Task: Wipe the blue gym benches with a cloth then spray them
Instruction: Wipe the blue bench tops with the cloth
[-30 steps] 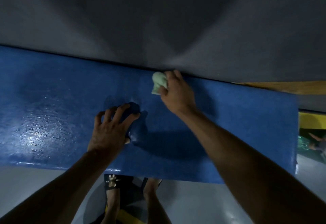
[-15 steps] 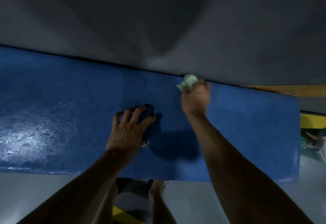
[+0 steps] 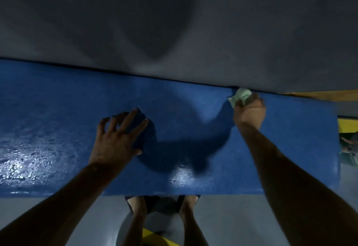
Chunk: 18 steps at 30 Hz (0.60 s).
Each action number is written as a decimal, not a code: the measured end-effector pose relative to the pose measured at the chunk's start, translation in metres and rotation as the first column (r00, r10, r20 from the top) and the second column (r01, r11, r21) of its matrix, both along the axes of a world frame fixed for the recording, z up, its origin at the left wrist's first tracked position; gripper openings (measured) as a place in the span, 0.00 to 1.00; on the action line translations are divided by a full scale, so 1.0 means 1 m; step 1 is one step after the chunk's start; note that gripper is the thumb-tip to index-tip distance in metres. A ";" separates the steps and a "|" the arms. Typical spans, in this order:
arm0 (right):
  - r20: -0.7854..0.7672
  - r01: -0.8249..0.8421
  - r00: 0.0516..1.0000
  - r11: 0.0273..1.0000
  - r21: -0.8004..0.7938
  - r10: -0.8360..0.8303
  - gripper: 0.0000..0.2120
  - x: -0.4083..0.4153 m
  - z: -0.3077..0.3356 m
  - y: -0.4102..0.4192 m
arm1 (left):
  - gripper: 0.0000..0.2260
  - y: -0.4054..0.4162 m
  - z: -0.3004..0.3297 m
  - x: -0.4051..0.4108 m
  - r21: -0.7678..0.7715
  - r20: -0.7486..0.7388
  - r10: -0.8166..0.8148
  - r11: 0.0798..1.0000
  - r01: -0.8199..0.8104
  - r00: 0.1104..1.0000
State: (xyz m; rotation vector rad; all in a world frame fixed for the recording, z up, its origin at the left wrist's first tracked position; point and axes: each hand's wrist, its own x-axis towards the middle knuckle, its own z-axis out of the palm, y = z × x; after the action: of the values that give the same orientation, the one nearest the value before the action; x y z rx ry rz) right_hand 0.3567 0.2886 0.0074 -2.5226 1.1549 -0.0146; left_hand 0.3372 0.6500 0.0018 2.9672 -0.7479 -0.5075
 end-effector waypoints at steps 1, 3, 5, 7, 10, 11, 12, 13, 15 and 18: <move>0.062 -0.010 0.998 1.000 0.028 0.008 0.22 0.006 -0.003 0.024 | 0.46 -0.002 0.000 0.000 0.004 -0.015 0.010 1.000 -0.010 1.000; 0.209 -0.050 0.978 0.989 0.141 0.020 0.17 0.024 -0.009 0.076 | 0.46 -0.005 -0.001 0.000 0.002 -0.029 0.023 1.000 -0.023 0.999; 0.224 -0.189 0.965 0.955 0.230 0.137 0.15 0.038 -0.011 0.124 | 0.45 -0.004 -0.003 0.001 -0.007 -0.023 0.023 1.000 -0.023 0.999; 0.146 -0.406 0.911 0.900 0.159 0.386 0.19 0.047 -0.008 0.151 | 0.45 -0.002 -0.004 0.003 -0.022 -0.018 0.017 1.000 -0.018 1.000; -0.001 -0.657 0.753 0.752 0.061 0.658 0.22 0.050 0.000 0.134 | 0.45 -0.002 -0.002 0.004 -0.032 -0.014 0.016 0.999 -0.016 1.000; -0.038 -0.671 0.740 0.741 0.036 0.672 0.25 0.048 0.002 0.114 | 0.45 -0.001 -0.002 0.004 -0.040 -0.006 0.017 0.999 -0.017 1.000; -0.062 -0.642 0.765 0.767 0.006 0.641 0.29 0.045 -0.001 0.089 | 0.45 -0.001 -0.002 0.004 -0.048 0.000 0.017 0.999 -0.017 1.000; -0.080 -0.582 0.812 0.813 -0.025 0.579 0.32 0.041 -0.002 0.064 | 0.45 0.000 -0.002 0.004 -0.054 0.004 0.015 0.998 -0.015 1.000; -0.136 -0.438 0.894 0.896 -0.071 0.426 0.27 0.028 0.000 0.031 | 0.44 0.000 -0.003 0.004 -0.055 0.002 0.016 0.998 -0.016 1.000; -0.073 -0.186 0.981 0.981 -0.054 0.182 0.20 0.022 -0.001 0.057 | 0.44 -0.001 -0.005 0.002 -0.048 -0.022 0.026 0.999 -0.027 0.999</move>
State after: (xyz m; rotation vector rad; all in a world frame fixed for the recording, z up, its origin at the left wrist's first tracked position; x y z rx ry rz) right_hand 0.3790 0.3454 0.0066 -2.6926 0.9543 0.0853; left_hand 0.3392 0.6494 -0.0027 2.9184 -0.7080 -0.5120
